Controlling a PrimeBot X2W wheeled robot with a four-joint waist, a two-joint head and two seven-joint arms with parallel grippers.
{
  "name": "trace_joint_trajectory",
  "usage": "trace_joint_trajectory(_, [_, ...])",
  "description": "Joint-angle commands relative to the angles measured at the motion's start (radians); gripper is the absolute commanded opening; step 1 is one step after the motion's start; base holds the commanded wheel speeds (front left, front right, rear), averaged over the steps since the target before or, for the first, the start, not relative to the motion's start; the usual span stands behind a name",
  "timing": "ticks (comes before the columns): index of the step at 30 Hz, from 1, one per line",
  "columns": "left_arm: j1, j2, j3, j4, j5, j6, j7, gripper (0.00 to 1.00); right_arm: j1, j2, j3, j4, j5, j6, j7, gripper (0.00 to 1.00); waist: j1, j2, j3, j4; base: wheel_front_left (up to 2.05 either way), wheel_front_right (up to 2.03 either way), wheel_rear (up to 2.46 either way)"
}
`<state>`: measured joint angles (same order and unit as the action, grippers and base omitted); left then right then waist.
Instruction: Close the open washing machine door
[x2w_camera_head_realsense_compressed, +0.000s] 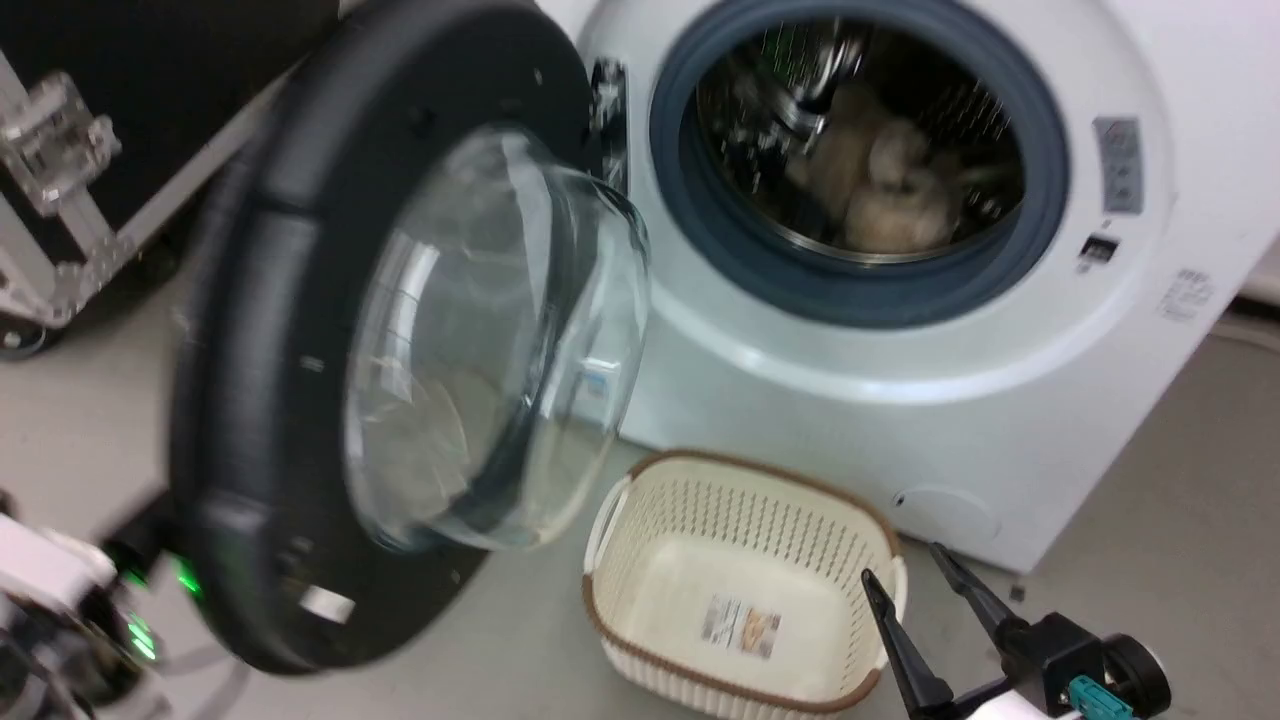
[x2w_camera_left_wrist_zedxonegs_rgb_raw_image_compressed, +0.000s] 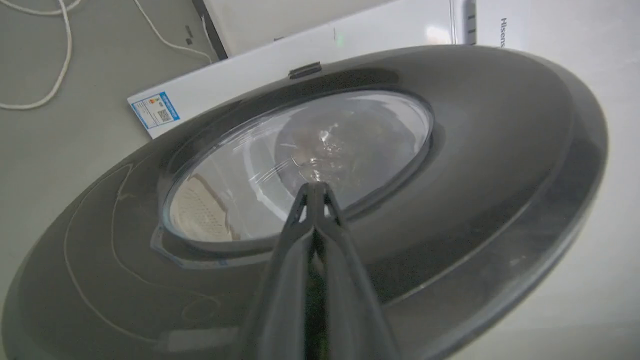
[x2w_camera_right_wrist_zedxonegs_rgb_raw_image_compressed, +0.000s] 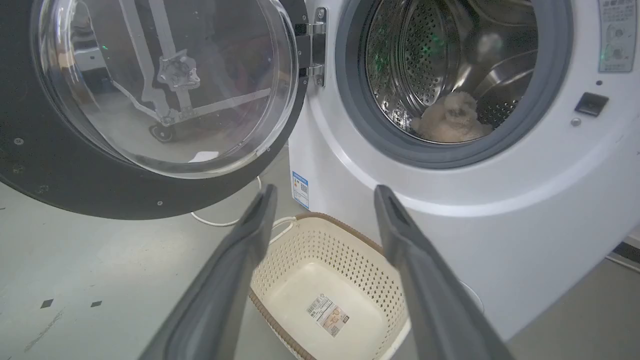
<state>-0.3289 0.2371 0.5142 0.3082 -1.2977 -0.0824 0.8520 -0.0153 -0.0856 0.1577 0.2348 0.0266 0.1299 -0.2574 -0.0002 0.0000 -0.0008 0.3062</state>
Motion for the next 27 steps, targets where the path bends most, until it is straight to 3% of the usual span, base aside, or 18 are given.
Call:
trace_joint_trajectory(1, [0.041,-0.028,-0.012,-0.025,-0.009,-0.007,0.014,0.0,0.014,0.007,-0.008,0.0,0.001,0.001,-0.004,1.0,0.0002,0.0,-0.037,-0.024,0.0,0.0,0.0])
trace_joint_trajectory(2, [0.094,-0.075,-0.035,-0.078,-0.017,-0.009,0.037,0.0,0.019,0.011,-0.023,-0.004,-0.003,0.001,-0.004,1.0,0.0002,0.0,-0.048,-0.042,0.0,0.0,0.0])
trace_joint_trajectory(9, [0.221,-0.176,-0.156,-0.223,-0.036,0.006,0.052,0.0,0.028,0.018,-0.071,-0.009,-0.017,0.001,-0.004,1.0,0.0002,0.0,-0.054,-0.11,0.0,0.0,0.0])
trace_joint_trajectory(13, [0.266,-0.186,-0.26,-0.269,-0.083,0.019,0.015,0.0,0.026,0.02,-0.08,-0.011,-0.027,0.001,-0.004,1.0,0.0002,0.0,-0.041,-0.179,0.0,0.0,0.0])
trace_joint_trajectory(20, [0.273,-0.187,-0.462,-0.287,-0.189,0.03,-0.155,0.0,0.015,0.015,-0.088,-0.017,-0.038,0.001,0.001,1.0,0.0002,0.0,0.011,-0.335,0.0,0.0,0.0])
trace_joint_trajectory(27, [0.184,-0.187,-0.56,-0.23,-0.214,0.02,-0.313,0.0,-0.019,0.017,-0.096,-0.034,-0.042,0.001,0.002,1.0,0.0002,0.0,0.11,-0.517,0.0,0.0,0.0])
